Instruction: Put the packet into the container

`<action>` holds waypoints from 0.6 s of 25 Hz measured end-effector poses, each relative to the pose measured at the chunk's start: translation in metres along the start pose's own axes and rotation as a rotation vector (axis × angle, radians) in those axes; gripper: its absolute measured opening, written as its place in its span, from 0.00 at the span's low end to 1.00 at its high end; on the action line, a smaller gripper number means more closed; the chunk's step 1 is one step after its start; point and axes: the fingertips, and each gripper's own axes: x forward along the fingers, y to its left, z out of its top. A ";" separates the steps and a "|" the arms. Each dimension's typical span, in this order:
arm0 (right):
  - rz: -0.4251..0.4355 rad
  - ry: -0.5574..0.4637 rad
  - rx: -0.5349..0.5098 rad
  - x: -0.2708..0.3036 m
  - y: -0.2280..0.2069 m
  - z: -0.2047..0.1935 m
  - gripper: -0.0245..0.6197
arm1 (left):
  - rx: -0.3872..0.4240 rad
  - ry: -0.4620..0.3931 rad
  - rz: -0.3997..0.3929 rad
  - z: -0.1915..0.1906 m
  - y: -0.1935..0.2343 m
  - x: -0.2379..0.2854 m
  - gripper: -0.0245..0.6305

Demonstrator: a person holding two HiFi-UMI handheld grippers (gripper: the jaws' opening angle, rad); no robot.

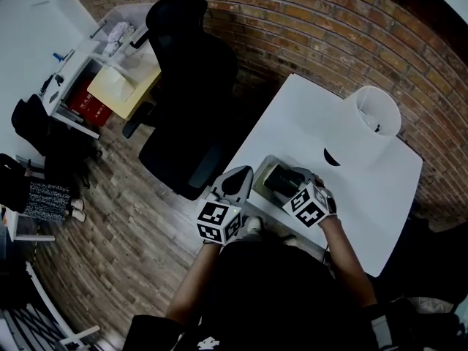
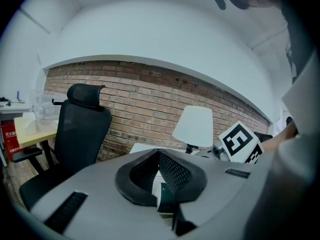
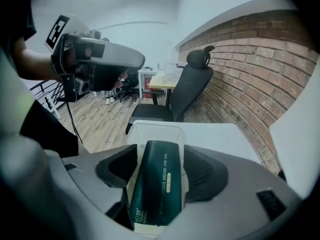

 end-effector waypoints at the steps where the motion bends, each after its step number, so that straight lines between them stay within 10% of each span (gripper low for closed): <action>1: -0.013 -0.020 -0.005 -0.003 -0.001 0.004 0.47 | 0.002 0.001 0.000 -0.001 0.000 0.001 0.04; 8: -0.075 -0.213 0.071 -0.036 -0.016 0.037 0.07 | 0.002 -0.003 -0.023 0.003 -0.005 0.007 0.04; 15: -0.134 -0.387 0.128 -0.078 -0.034 0.064 0.05 | 0.013 -0.006 -0.059 0.007 -0.018 0.016 0.04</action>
